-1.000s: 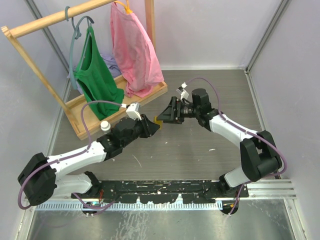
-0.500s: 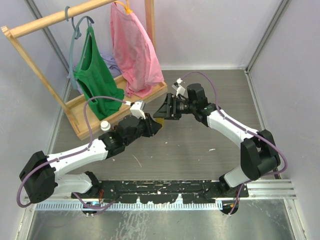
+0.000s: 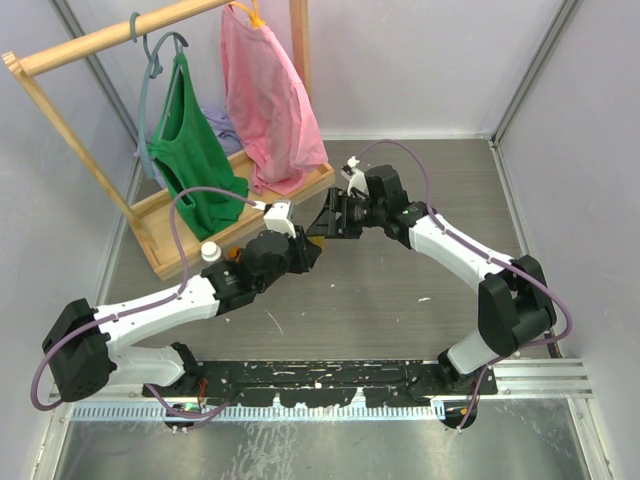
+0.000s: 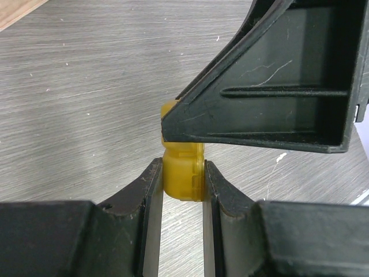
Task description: Sort the pills into containers
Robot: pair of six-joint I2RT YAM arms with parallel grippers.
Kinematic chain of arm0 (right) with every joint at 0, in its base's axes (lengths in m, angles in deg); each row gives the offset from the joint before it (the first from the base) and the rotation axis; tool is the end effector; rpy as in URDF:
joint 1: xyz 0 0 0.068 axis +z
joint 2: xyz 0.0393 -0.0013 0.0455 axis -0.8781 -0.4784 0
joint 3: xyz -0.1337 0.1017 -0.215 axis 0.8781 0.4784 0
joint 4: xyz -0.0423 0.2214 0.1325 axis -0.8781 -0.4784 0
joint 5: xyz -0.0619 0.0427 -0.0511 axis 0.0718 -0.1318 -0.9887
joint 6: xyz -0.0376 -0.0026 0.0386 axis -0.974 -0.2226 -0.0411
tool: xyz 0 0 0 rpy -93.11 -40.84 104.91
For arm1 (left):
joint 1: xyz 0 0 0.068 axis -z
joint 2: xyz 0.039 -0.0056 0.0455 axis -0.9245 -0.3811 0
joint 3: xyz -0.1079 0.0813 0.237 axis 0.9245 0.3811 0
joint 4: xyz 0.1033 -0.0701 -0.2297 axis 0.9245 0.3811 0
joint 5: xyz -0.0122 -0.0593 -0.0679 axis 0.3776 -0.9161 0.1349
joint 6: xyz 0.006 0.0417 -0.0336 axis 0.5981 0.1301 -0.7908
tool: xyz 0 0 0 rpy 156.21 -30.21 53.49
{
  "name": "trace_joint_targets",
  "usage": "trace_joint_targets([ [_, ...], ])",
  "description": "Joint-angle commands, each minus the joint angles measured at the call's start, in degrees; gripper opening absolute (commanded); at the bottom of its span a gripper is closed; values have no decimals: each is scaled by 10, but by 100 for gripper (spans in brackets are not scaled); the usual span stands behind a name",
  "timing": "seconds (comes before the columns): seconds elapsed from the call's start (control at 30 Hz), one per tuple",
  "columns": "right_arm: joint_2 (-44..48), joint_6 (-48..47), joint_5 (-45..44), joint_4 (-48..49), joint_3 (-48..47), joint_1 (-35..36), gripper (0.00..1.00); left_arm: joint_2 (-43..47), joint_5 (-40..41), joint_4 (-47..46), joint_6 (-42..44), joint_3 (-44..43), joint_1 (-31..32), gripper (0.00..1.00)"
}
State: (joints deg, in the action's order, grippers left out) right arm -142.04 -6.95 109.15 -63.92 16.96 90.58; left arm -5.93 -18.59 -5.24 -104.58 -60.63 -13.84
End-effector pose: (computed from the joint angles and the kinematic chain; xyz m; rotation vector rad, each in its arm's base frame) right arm 0.2884 0.1843 0.2723 -0.2898 2.3204 1.2577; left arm 0.1725 -0.2161 0.2727 0.0834 2.0083 -0.7211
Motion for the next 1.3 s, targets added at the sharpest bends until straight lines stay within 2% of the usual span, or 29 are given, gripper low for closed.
trace_joint_targets([
  [0.0,-1,-10,-14,0,-28,5,70,0,42,9,14,-32,8,0],
  [0.37,-4,-11,-23,-3,-32,17,67,-16,70,27,10,-52,23,0],
  [0.47,-3,-11,-25,-4,-32,18,56,-17,70,29,10,-53,24,0],
  [0.63,6,-14,-24,-3,-27,17,24,-18,76,38,10,-54,24,0],
  [0.73,18,1,-11,7,-18,12,14,-15,87,48,2,-50,24,0],
  [0.87,34,56,59,82,20,-7,10,4,86,34,-5,-23,21,0],
  [1.07,48,94,102,141,61,-15,2,26,5,1,-42,18,-27,0],
  [1.27,40,144,125,202,88,-33,4,32,-24,-16,-40,28,-35,0],
])
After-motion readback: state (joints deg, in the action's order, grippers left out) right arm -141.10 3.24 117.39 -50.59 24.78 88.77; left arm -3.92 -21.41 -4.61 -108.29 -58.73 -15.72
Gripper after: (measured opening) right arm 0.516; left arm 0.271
